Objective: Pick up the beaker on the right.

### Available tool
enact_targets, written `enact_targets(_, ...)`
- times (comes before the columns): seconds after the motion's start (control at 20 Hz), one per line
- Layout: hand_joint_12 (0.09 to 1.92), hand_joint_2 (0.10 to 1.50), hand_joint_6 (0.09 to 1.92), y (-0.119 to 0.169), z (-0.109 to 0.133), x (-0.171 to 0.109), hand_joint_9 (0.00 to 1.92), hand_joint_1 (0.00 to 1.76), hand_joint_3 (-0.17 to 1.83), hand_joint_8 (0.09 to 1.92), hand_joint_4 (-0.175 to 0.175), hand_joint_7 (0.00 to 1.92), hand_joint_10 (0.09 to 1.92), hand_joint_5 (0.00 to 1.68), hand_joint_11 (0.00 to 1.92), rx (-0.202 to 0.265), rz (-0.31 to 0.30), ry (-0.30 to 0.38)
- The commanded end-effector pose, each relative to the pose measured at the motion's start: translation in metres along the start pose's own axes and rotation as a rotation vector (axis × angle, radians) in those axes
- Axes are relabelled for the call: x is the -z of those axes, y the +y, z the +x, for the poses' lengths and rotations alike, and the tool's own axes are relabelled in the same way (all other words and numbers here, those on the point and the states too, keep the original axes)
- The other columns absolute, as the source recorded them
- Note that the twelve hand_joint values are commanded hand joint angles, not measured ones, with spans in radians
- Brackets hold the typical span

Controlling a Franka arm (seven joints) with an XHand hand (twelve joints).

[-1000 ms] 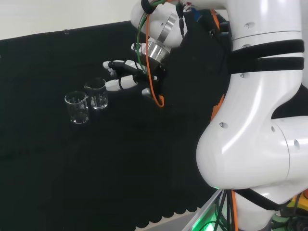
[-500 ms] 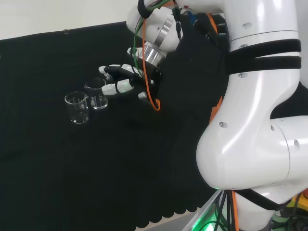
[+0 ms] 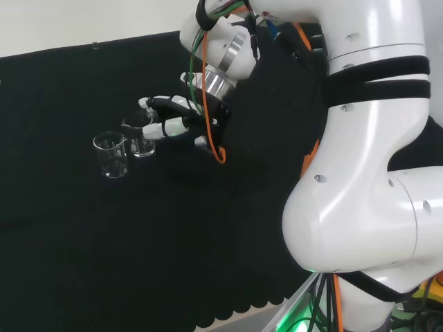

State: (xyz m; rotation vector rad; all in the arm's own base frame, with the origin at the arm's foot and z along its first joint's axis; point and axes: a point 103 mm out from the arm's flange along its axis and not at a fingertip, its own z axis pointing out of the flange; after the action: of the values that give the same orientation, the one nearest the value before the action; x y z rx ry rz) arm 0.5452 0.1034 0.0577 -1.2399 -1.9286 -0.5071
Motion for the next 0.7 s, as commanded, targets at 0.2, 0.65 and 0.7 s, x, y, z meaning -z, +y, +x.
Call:
enact_targets(0.2, 1.15, 0.85, 0.09, 0.004, -0.001, -0.01, 0.27, 0.87, -0.17, 0.71, -0.13, 0.2, 0.74, 0.28, 0.0, 0.01, -0.005, 0.022)
enact_targets(0.65, 1.17, 0.85, 0.09, 0.009, 0.0, -0.018, 0.27, 0.89, -0.17, 0.72, -0.128, 0.21, 0.74, 0.3, 0.0, 0.024, -0.02, 0.037)
enact_targets(0.7, 1.17, 0.85, 0.09, 0.009, 0.0, -0.018, 0.27, 0.89, -0.17, 0.72, -0.128, 0.21, 0.74, 0.3, 0.0, 0.028, -0.016, 0.036)
